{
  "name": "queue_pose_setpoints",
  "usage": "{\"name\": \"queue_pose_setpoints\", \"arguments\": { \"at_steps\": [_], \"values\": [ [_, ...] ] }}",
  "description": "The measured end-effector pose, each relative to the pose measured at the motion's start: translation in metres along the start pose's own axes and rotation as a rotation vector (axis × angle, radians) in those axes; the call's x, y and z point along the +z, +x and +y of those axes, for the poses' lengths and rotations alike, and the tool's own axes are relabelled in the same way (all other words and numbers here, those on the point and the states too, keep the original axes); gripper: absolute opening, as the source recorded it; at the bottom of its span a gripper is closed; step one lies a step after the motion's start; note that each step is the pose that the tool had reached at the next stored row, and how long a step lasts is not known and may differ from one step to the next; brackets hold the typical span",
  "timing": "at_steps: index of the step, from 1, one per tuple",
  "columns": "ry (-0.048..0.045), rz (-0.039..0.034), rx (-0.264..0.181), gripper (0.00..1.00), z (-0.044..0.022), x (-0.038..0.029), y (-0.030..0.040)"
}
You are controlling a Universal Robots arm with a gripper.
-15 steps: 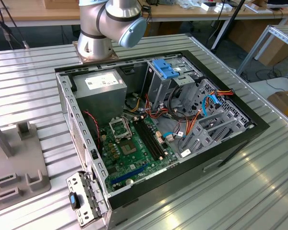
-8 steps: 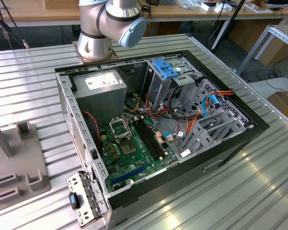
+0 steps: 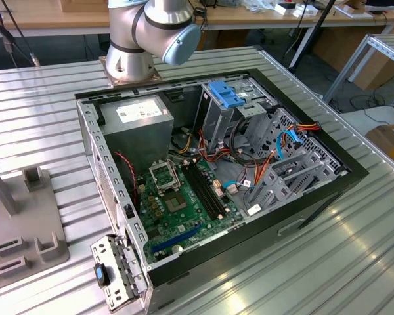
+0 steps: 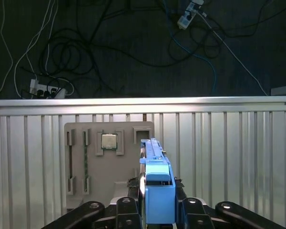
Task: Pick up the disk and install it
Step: 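Pick up the disk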
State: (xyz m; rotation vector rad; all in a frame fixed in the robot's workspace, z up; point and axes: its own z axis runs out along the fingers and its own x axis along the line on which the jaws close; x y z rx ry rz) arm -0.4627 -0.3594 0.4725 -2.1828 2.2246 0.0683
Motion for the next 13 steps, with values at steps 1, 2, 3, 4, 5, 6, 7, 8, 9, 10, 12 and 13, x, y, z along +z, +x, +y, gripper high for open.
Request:
{"name": "queue_pose_setpoints", "arguments": {
  "at_steps": [1,2,3,4,5,6,7,8,9,10,12,13],
  "values": [
    [-0.0001,0.0,0.0,0.37,0.0,-0.0002,0.0],
    [0.0,0.0,0.0,0.37,0.0,-0.0003,0.0],
    [-0.0001,0.0001,0.0,0.37,0.0,-0.0006,0.0],
    [-0.0001,0.0001,0.0,0.37,0.0,-0.0023,-0.0001],
    [-0.0001,0.0,0.0,0.37,0.0001,-0.0043,-0.0002],
    [0.0,0.0,0.0,0.37,0.0001,-0.0063,-0.0003],
    [0.0,0.0,0.0,0.37,0.0001,-0.011,-0.0005],
    [-0.0002,0.0001,0.0,0.37,0.0002,-0.0131,-0.0006],
    [-0.0001,0.0,0.0,0.37,0.0002,-0.018,-0.0009],
    [-0.0001,0.0,0.0,0.37,0.0003,-0.0221,-0.0011],
    [0.0,0.0,0.0,0.37,0.0004,-0.0281,-0.0013],
    [-0.0001,0.0,0.0,0.37,0.0005,-0.0311,-0.0015]
  ]
}}
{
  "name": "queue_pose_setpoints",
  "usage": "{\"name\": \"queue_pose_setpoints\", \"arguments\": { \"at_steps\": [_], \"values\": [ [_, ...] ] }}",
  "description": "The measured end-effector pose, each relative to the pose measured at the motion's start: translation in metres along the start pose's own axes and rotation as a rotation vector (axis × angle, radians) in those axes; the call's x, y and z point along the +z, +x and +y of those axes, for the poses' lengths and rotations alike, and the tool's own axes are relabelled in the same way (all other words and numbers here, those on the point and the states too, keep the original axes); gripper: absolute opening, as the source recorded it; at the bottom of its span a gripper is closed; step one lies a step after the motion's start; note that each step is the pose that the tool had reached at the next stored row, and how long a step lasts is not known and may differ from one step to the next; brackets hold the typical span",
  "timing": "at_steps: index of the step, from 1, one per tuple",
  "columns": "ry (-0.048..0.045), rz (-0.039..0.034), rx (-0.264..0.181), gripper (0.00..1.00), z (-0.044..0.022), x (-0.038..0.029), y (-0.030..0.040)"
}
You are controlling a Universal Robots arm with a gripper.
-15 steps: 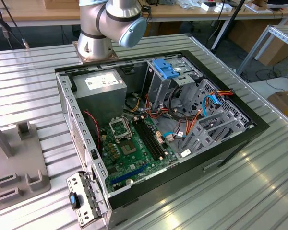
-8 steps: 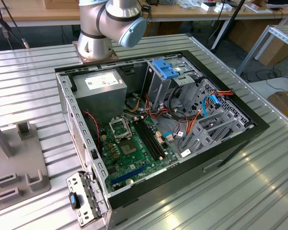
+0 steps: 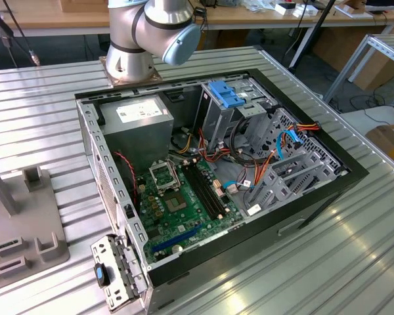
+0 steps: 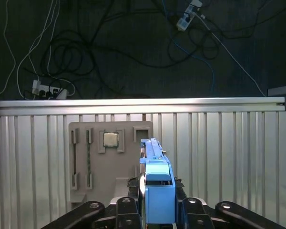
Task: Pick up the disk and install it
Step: 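Pick up the disk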
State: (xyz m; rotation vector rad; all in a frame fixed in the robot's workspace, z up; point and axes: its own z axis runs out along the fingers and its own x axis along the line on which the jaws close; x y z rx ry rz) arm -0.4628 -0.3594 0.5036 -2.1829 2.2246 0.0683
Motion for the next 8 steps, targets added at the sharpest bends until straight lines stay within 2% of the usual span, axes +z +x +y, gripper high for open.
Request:
{"name": "queue_pose_setpoints", "arguments": {
  "at_steps": [1,8],
  "values": [
    [-0.0001,0.0,0.0,0.37,0.0,-0.0026,-0.0001],
    [0.0,0.0,0.0,0.37,0.0,-0.0029,-0.0001]
  ]
}}
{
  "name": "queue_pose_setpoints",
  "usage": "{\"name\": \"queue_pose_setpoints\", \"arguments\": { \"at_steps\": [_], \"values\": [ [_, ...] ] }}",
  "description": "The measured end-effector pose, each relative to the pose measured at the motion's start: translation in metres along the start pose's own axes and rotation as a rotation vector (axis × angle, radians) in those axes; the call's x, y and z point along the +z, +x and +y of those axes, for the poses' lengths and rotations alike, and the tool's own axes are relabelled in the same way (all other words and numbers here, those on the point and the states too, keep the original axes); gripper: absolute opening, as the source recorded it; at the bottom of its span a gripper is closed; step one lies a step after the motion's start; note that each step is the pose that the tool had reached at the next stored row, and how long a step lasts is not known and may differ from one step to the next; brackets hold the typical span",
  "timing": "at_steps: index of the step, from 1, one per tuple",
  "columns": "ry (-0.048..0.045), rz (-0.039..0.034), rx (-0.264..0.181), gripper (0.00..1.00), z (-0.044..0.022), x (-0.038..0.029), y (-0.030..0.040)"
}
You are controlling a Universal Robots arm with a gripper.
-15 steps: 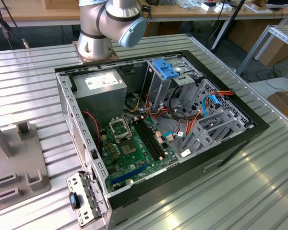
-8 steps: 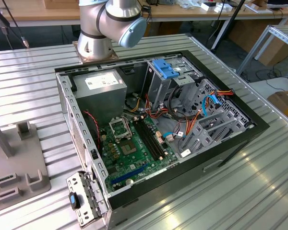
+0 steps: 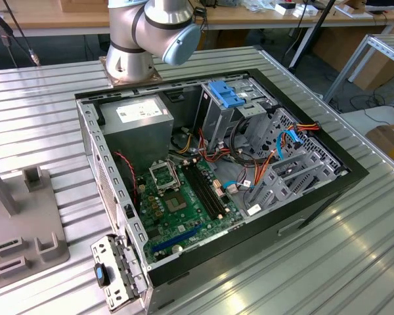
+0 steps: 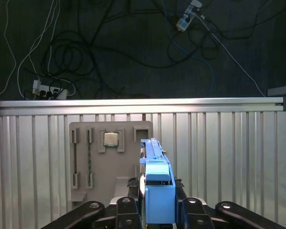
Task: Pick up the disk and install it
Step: 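Pick up the disk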
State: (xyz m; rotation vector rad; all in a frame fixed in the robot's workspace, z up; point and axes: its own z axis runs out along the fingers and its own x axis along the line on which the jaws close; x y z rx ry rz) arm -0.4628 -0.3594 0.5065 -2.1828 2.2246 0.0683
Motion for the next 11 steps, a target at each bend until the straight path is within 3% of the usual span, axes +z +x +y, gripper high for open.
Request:
{"name": "queue_pose_setpoints", "arguments": {
  "at_steps": [7,11],
  "values": [
    [0.0,0.0,0.0,0.37,-0.0035,-0.0001,-0.0001],
    [0.0,0.0,0.0,0.37,-0.0096,-0.0001,-0.0002]
  ]
}}
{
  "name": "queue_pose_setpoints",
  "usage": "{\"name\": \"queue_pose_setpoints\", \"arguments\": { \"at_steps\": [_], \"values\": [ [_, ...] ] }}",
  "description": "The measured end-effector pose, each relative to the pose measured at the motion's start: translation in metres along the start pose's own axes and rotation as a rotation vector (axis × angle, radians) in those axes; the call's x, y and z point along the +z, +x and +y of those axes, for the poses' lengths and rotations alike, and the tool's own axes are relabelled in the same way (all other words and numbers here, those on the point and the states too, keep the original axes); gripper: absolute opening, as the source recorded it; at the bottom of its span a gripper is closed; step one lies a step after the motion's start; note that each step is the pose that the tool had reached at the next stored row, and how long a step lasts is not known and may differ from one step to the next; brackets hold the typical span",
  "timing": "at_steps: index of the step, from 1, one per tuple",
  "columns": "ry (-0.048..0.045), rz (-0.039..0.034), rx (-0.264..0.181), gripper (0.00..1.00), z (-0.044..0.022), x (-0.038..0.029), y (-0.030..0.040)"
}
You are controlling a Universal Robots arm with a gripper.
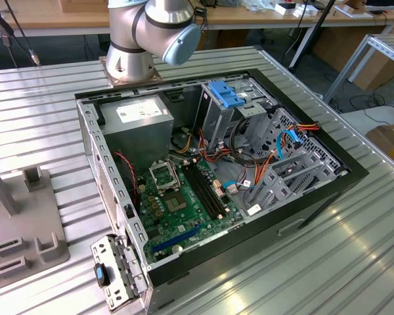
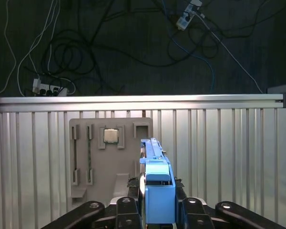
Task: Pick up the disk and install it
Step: 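Pick up the disk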
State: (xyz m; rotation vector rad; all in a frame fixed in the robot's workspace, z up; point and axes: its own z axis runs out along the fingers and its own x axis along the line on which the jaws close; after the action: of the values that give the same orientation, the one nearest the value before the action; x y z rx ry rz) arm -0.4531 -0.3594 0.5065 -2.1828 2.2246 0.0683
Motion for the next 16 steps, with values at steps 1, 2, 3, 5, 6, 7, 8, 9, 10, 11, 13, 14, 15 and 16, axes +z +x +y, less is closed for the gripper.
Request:
{"name": "queue_pose_setpoints", "arguments": {
  "at_steps": [1,2,3,5,6,7,8,9,10,11,13,14,15,16],
  "values": [
    [-0.0001,0.0,0.0,0.37,-0.0016,-0.0001,0.0],
    [0.0,0.0,0.0,0.37,-0.0025,0.0,0.0],
    [-0.0001,0.0,0.0,0.37,-0.0041,-0.0001,-0.0001],
    [0.0001,-0.0001,0.0,0.37,-0.0062,0.0,-0.0001],
    [0.0,0.0,0.0,0.37,-0.0079,-0.0001,-0.0001],
    [0.0001,0.0001,0.0,0.37,-0.0104,-0.0001,-0.0002],
    [-0.0001,0.0,0.0,0.37,-0.0122,-0.0002,-0.0002],
    [-0.0001,0.0,0.0,0.37,-0.0135,-0.0002,-0.0002],
    [0.0,0.0,0.0,0.37,-0.0161,-0.0002,-0.0003],
    [0.0,0.0001,0.0,0.37,-0.0186,-0.0003,-0.0004],
    [0.0,0.0,0.0,0.37,-0.0226,-0.0003,-0.0004],
    [0.0,0.0,0.0,0.37,-0.0235,-0.0003,-0.0004],
    [0.0001,-0.0001,0.0,0.37,-0.0238,-0.0003,-0.0005],
    [-0.0001,0.0,0.0,0.37,-0.0239,-0.0004,-0.0004]
  ]
}}
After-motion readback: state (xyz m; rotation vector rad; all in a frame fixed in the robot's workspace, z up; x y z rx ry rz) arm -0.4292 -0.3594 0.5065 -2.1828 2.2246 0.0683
